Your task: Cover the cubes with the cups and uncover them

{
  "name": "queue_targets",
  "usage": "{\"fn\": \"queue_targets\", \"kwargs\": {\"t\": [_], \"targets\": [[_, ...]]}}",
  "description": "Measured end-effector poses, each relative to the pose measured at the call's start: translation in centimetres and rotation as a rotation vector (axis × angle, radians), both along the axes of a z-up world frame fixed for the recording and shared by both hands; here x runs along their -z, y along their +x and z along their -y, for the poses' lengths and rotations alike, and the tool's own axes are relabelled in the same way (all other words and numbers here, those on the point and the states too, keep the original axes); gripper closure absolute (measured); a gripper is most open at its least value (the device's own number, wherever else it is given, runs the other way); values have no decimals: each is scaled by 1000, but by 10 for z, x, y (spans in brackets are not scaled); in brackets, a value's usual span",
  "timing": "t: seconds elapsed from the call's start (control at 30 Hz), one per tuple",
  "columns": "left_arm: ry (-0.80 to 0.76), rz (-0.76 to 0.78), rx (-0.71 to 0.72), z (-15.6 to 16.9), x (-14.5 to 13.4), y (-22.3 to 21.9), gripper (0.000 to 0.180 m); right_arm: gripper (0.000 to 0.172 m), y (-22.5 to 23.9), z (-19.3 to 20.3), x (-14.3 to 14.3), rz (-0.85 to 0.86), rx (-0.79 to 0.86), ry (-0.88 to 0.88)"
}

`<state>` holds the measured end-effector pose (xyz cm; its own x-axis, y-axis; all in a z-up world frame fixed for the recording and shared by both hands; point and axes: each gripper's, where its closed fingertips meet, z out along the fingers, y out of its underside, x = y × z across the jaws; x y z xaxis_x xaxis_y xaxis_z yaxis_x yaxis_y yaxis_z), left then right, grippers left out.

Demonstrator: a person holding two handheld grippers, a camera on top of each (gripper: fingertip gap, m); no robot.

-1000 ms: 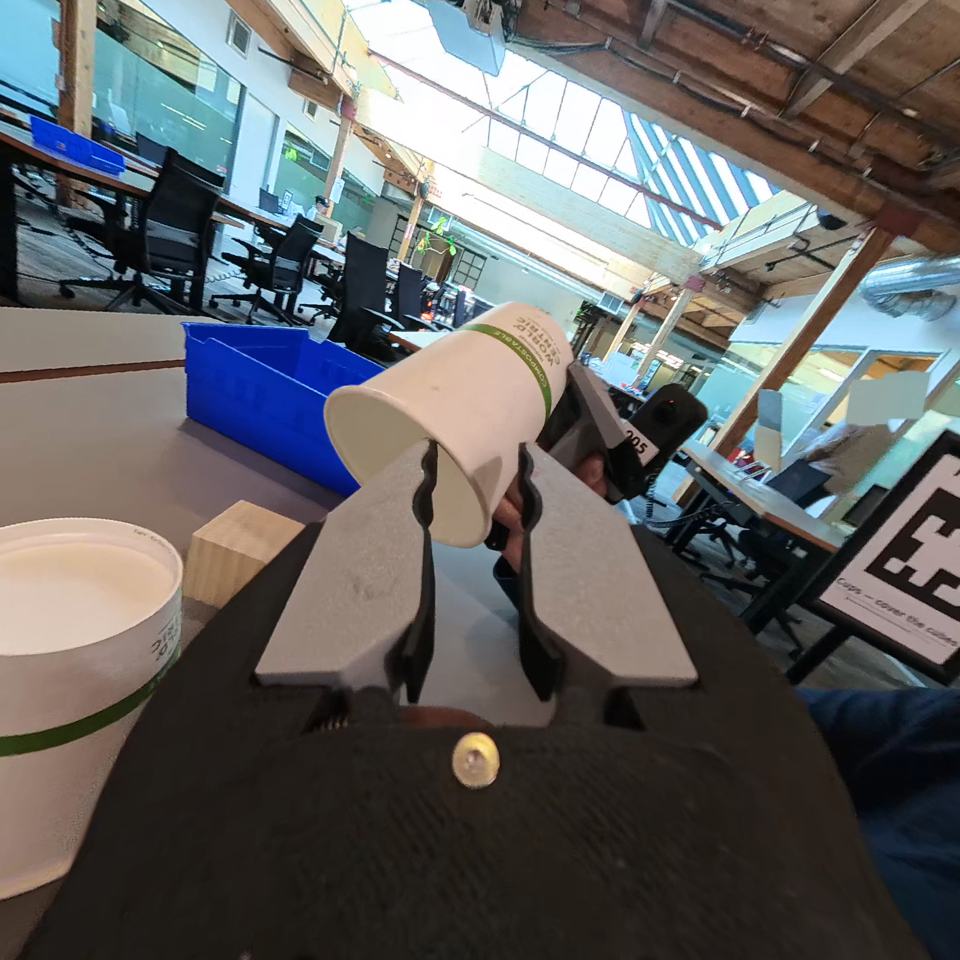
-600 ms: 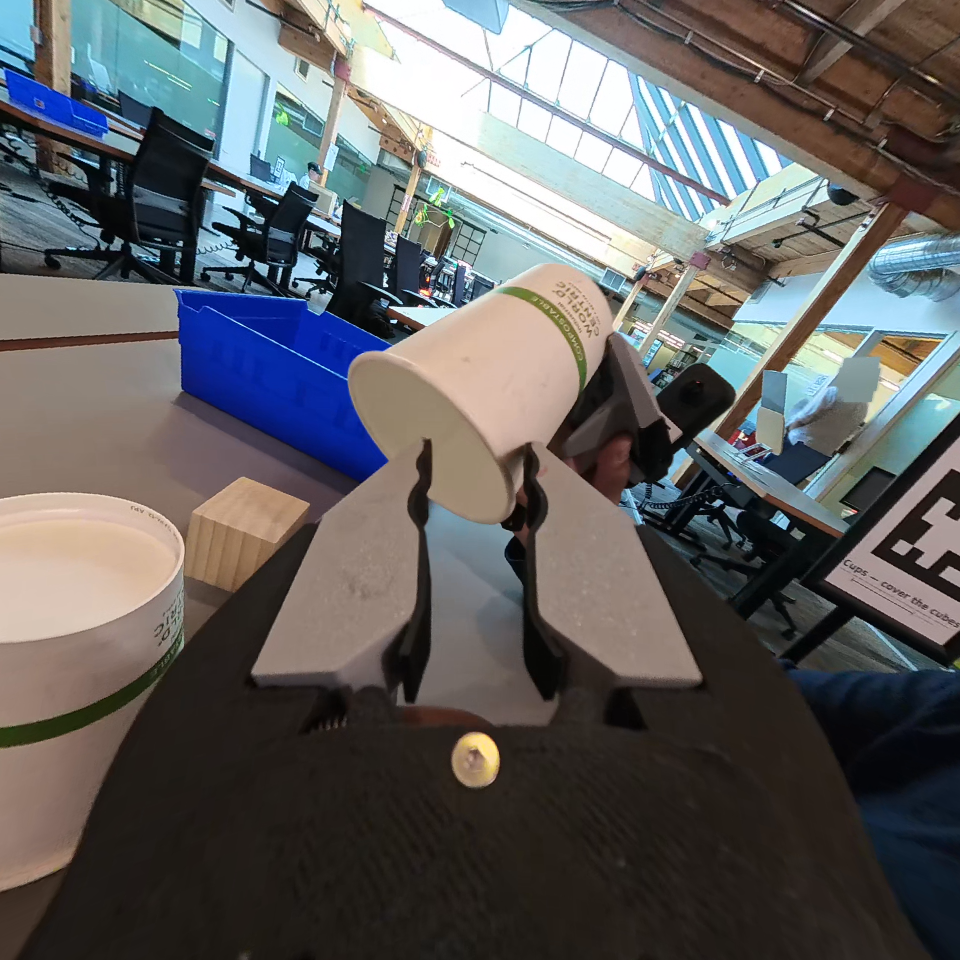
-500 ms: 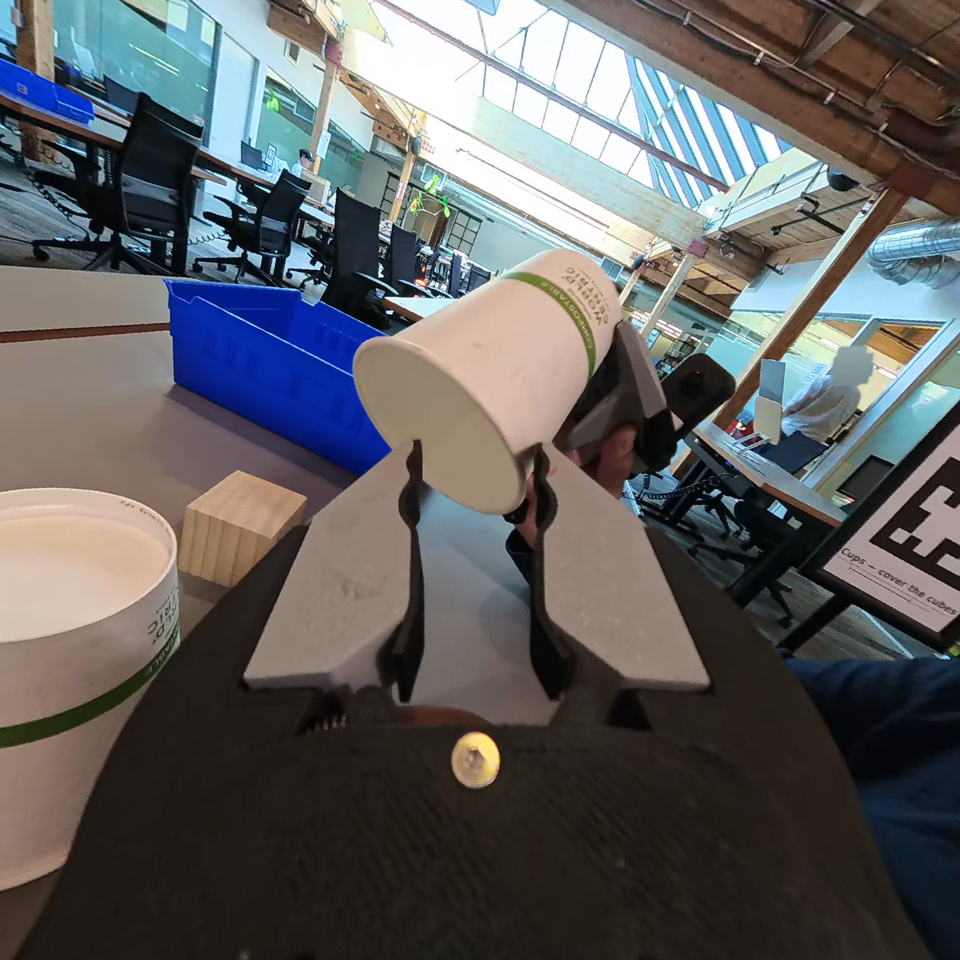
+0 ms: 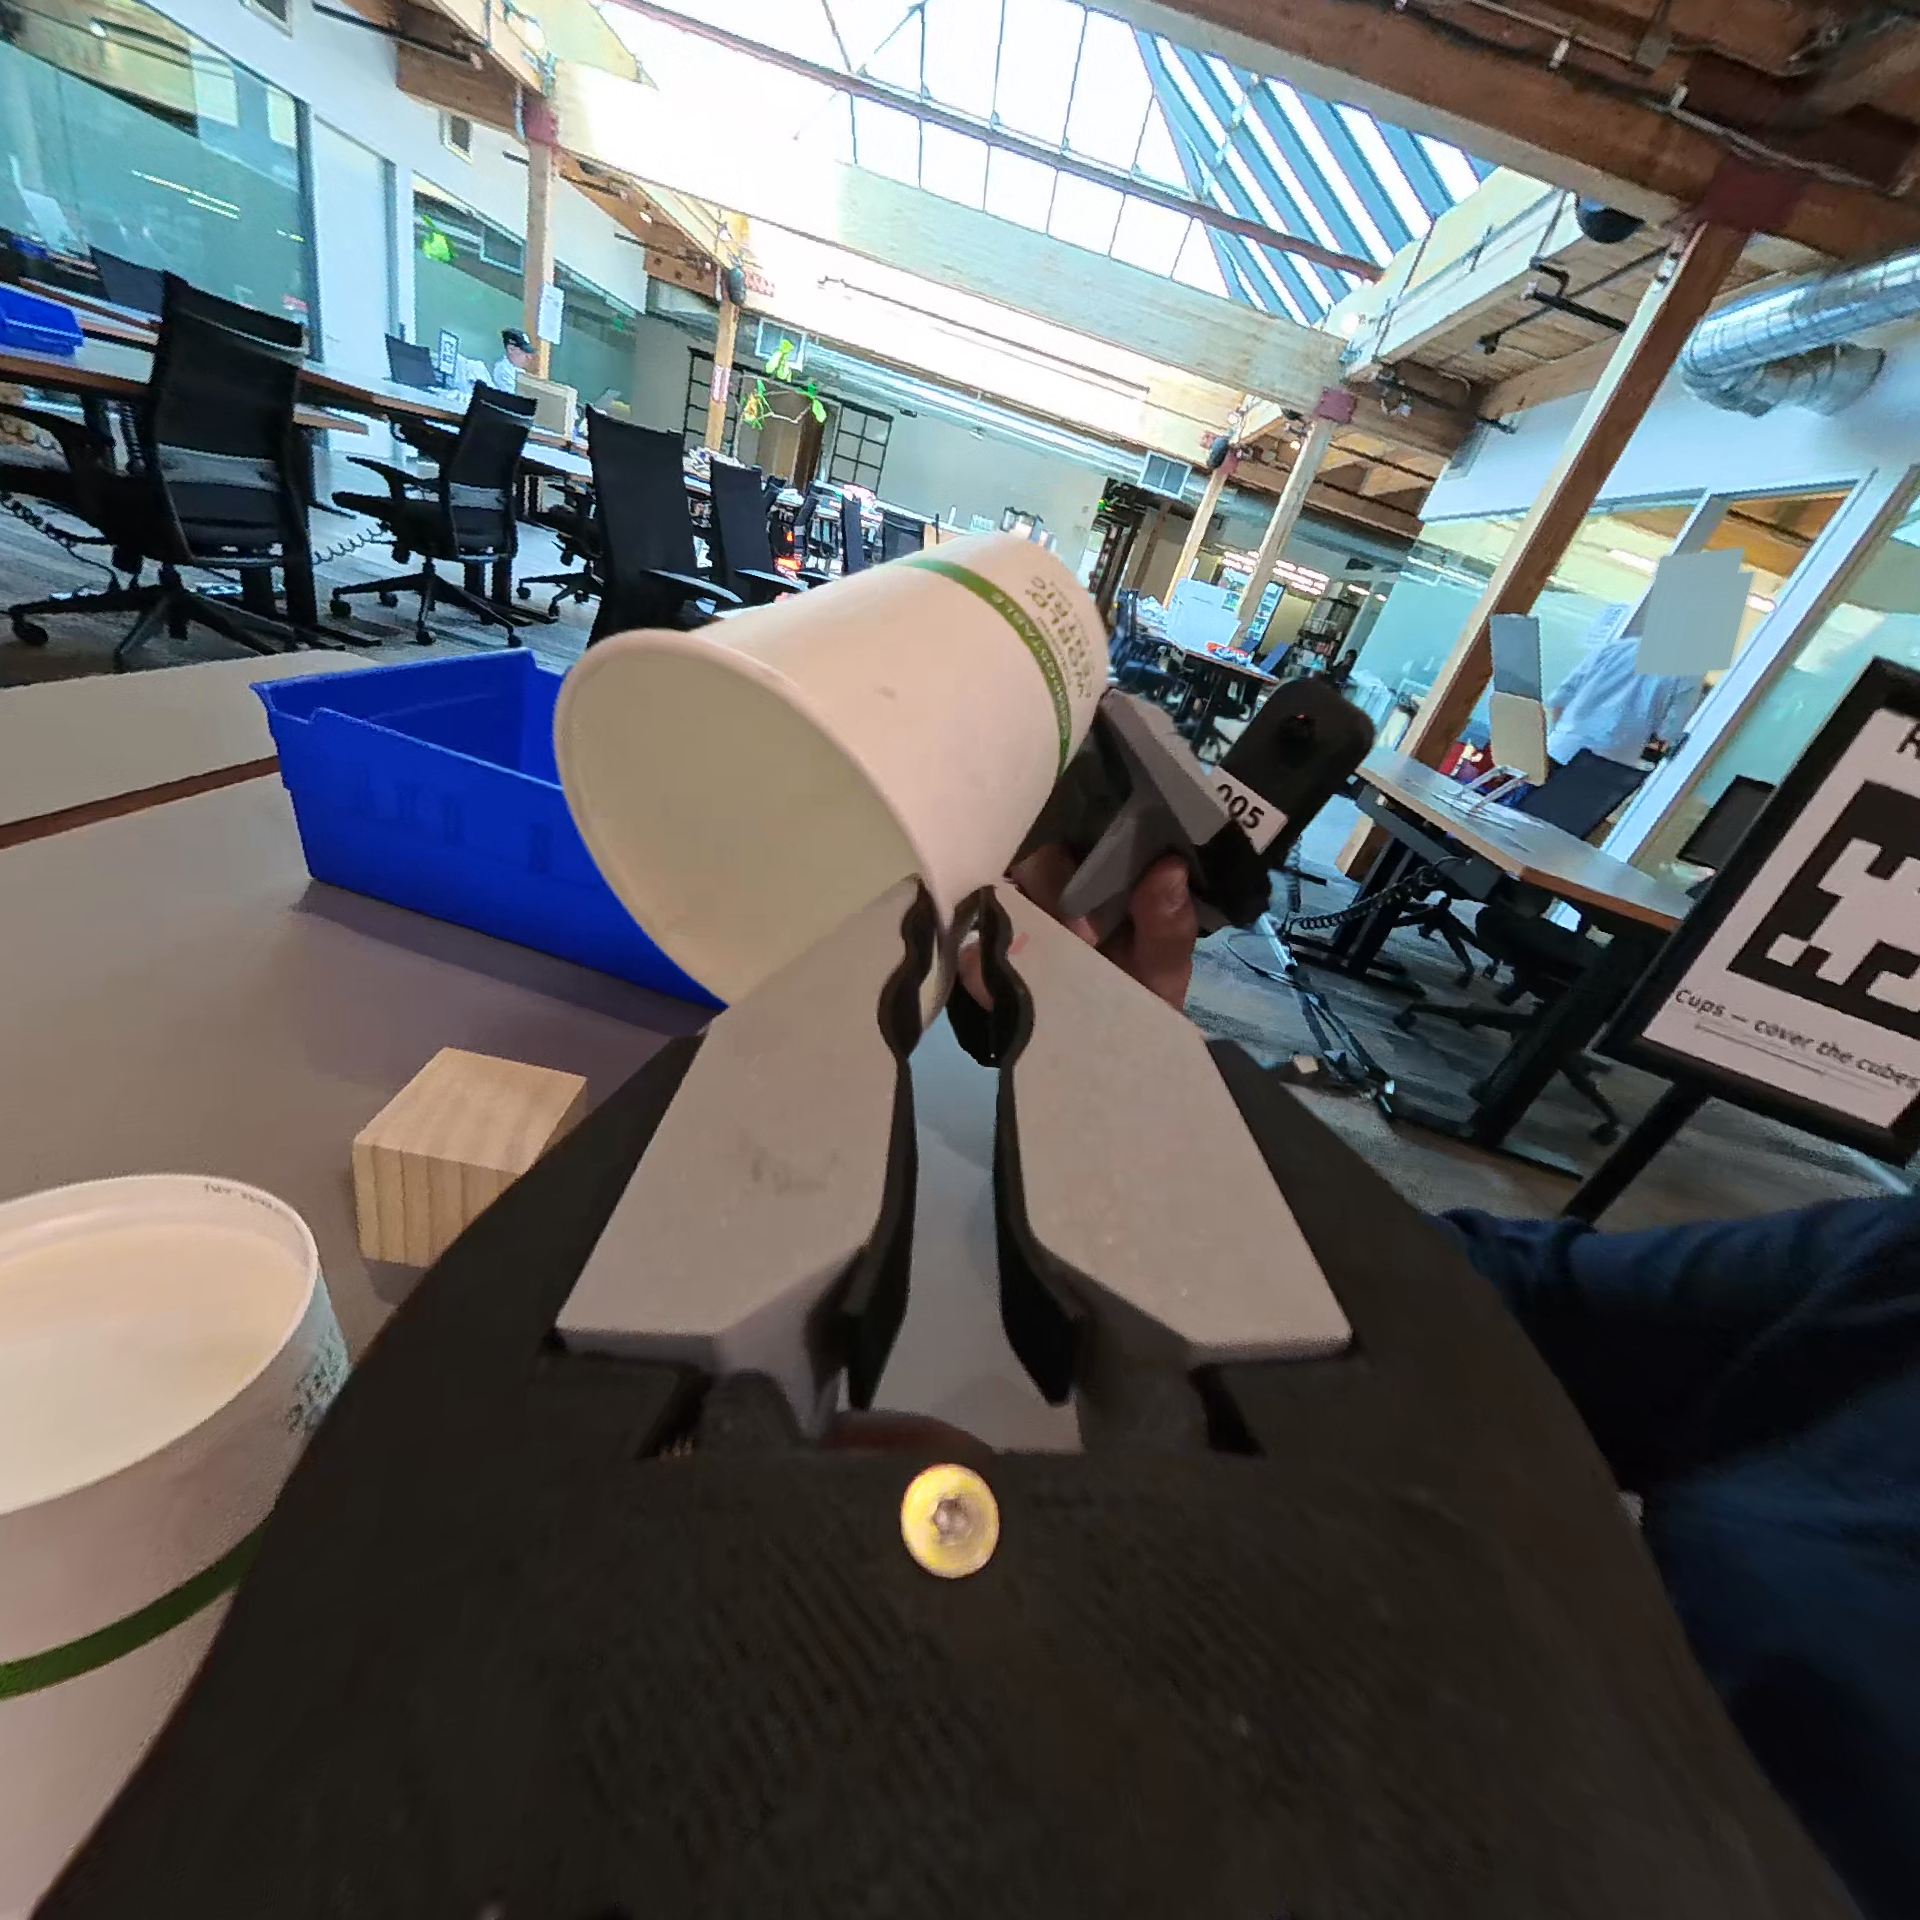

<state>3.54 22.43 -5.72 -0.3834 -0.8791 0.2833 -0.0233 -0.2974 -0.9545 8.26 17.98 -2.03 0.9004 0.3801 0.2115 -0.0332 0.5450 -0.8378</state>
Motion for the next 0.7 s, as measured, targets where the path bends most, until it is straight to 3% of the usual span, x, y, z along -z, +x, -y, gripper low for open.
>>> {"fn": "queue_targets", "kwargs": {"t": [0.2, 0.33, 0.43, 0.57, 0.7], "targets": [[190, -59, 12, 1, -8, -10, 180, 171, 2, -8, 13, 53, 34, -64], [395, -194, -6, -2, -1, -15, 180, 170, 1, -15, 36, 152, 82, -141], [457, -311, 18, -5, 5, -16, 180, 172, 1, -14, 49, 245, 129, -155], [585, -490, 23, -14, 25, -16, 180, 172, 22, 1, 36, 124, 129, -92], [706, -664, 75, -9, 54, -17, 180, 172, 48, -9, 44, -16, 99, -224]]}}
